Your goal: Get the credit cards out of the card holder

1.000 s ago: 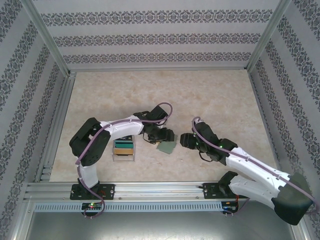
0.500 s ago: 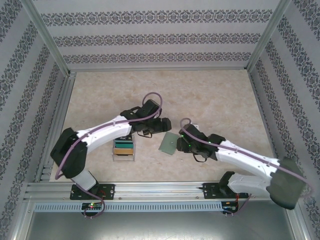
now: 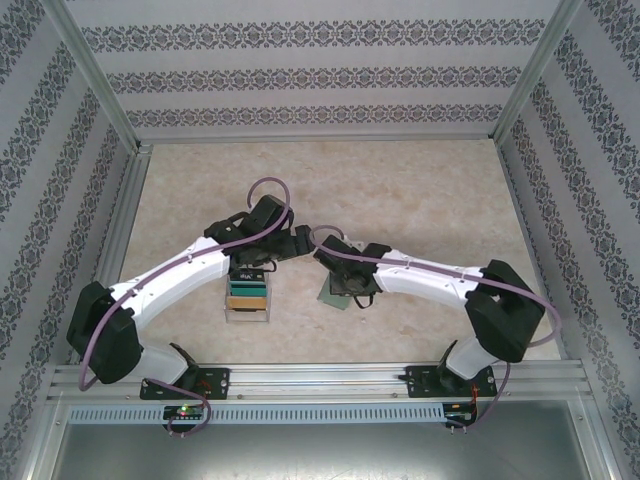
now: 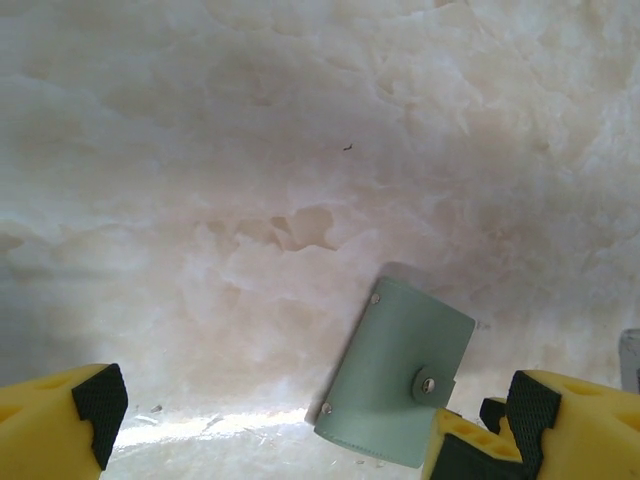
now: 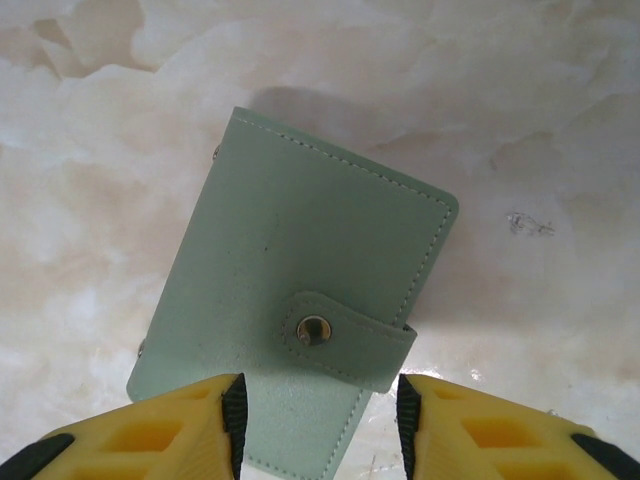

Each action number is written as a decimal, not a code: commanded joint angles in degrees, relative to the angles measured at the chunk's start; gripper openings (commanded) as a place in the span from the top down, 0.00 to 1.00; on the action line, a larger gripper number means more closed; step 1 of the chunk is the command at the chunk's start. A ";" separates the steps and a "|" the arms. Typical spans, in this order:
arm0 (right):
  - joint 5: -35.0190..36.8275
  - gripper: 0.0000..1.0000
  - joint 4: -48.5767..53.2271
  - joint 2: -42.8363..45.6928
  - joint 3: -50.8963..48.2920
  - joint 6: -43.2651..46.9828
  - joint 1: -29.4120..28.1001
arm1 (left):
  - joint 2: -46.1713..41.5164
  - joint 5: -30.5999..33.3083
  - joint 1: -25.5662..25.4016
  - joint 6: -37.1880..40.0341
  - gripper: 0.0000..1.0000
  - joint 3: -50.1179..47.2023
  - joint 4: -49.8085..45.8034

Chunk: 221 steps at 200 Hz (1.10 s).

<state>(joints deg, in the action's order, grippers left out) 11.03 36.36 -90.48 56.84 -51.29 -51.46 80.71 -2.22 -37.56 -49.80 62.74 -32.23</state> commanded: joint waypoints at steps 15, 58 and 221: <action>0.81 0.52 2.40 -4.18 2.97 0.09 1.21 | -3.73 2.58 1.68 -0.07 0.01 -2.31 -2.12; 0.06 0.51 1.26 -7.39 4.11 1.01 2.20 | -4.34 2.13 2.32 -0.22 0.00 -3.05 -2.31; -0.74 1.00 -0.15 -5.30 1.00 1.73 1.28 | -2.95 -1.93 2.58 -0.65 0.01 -4.53 0.50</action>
<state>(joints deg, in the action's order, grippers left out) 10.00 35.77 -98.00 60.20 -50.52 -49.76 77.41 -2.07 -35.70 -49.89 59.31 -32.58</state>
